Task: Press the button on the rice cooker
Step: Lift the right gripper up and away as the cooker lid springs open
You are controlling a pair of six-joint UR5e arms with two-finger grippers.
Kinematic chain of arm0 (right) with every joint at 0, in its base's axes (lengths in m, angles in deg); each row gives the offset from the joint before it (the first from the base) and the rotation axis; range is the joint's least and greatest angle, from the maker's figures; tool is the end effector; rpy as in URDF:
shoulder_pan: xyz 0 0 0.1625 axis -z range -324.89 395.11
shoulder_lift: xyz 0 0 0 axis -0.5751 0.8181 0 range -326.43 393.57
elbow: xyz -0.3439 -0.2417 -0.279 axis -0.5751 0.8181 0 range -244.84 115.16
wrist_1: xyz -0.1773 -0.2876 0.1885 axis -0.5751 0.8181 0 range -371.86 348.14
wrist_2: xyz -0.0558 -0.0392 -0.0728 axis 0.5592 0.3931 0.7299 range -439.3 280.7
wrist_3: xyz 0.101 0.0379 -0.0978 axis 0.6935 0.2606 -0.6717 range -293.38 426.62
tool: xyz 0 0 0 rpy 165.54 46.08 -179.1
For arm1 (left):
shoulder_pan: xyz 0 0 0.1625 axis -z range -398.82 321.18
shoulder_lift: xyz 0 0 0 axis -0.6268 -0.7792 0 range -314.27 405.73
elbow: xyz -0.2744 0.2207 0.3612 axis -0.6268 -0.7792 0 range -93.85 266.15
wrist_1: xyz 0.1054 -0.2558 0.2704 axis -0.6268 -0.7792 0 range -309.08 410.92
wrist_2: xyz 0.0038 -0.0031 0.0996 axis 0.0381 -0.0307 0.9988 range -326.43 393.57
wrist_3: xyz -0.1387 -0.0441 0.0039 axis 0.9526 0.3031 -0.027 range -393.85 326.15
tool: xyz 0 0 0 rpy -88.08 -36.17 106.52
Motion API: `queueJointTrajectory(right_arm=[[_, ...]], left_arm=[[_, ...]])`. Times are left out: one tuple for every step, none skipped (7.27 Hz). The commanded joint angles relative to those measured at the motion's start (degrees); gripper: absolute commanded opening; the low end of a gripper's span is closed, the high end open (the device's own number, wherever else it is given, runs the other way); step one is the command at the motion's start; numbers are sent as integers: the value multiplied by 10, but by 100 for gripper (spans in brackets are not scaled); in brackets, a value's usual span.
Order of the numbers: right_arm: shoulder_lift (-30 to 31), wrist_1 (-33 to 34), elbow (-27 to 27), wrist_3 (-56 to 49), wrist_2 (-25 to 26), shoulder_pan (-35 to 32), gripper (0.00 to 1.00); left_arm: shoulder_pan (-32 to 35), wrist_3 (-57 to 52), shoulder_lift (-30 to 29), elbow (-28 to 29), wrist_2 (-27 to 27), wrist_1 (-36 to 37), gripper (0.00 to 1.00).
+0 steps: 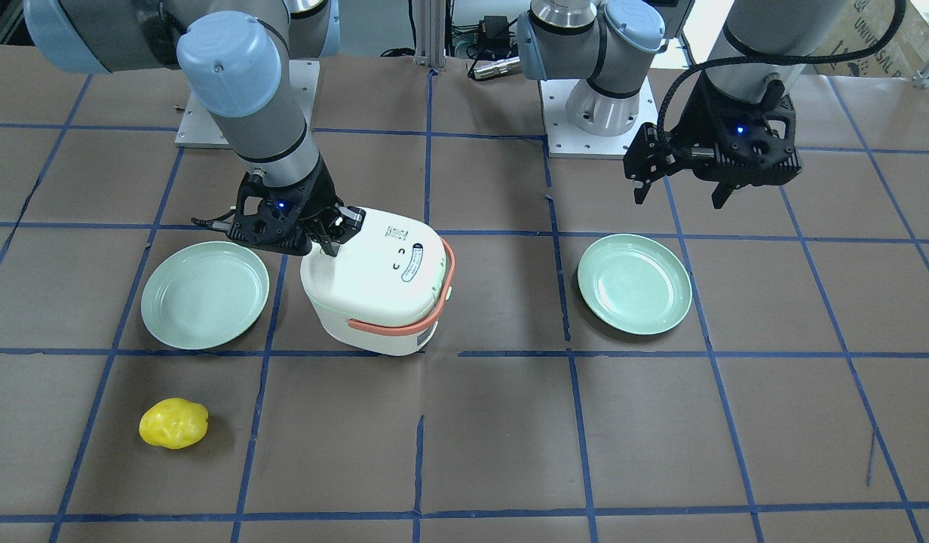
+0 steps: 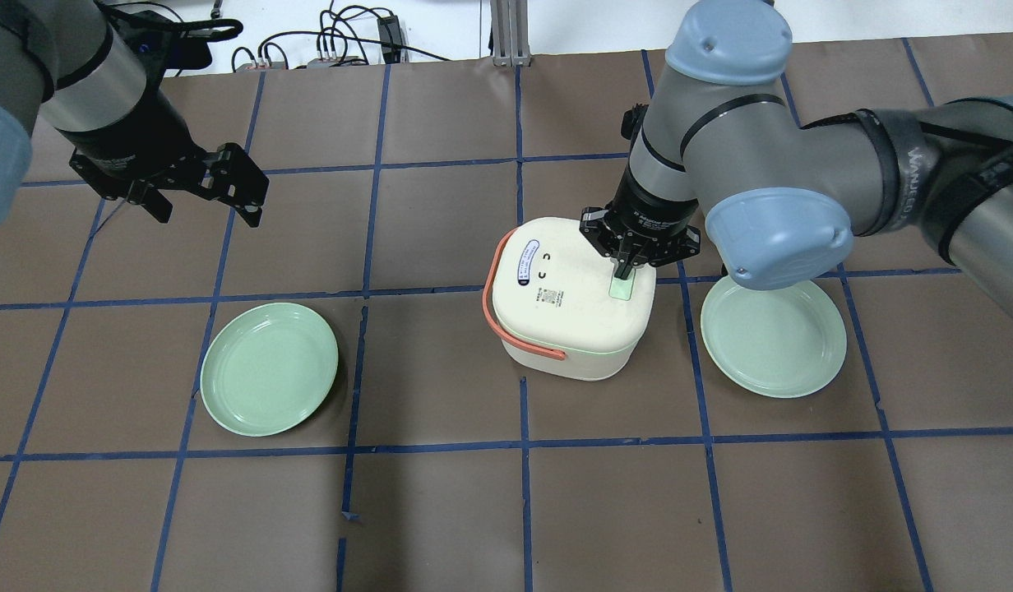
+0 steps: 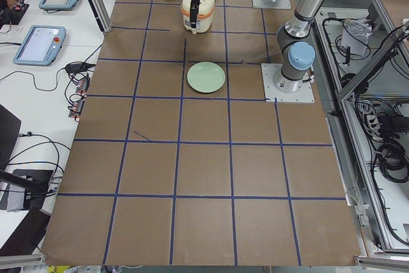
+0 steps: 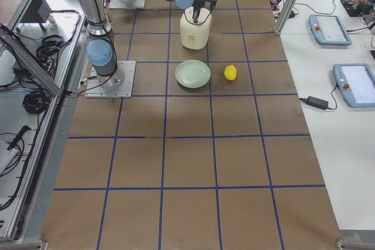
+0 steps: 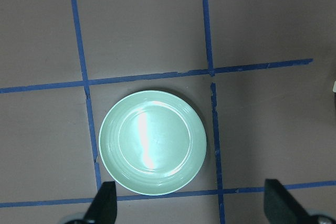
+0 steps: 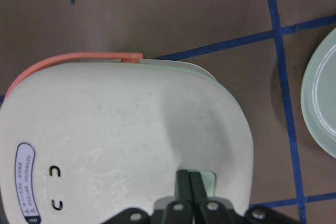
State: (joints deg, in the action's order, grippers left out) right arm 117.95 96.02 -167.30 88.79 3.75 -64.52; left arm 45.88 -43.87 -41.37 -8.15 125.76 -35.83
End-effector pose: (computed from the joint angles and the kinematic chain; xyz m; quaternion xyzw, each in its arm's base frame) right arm 0.2314 -0.4617 0.4070 0.1092 0.9922 0.0183 0.0578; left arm -0.0864 -0.4518 0.5152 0.0409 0.9989 -0.0134 0.0211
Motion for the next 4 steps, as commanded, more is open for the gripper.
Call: queueJointTrajectory(right_arm=[[13, -42, 32, -5, 3, 3, 19], [7, -92, 86, -8, 6, 7, 22], [1, -157, 139, -21, 16, 12, 23], [-6, -189, 169, -82, 40, 33, 28]], left_arm=[[-1, 0, 0, 0, 0, 0, 100], [0, 0, 0, 0, 0, 0, 100], [0, 0, 0, 0, 0, 0, 100], [0, 0, 0, 0, 0, 0, 100]])
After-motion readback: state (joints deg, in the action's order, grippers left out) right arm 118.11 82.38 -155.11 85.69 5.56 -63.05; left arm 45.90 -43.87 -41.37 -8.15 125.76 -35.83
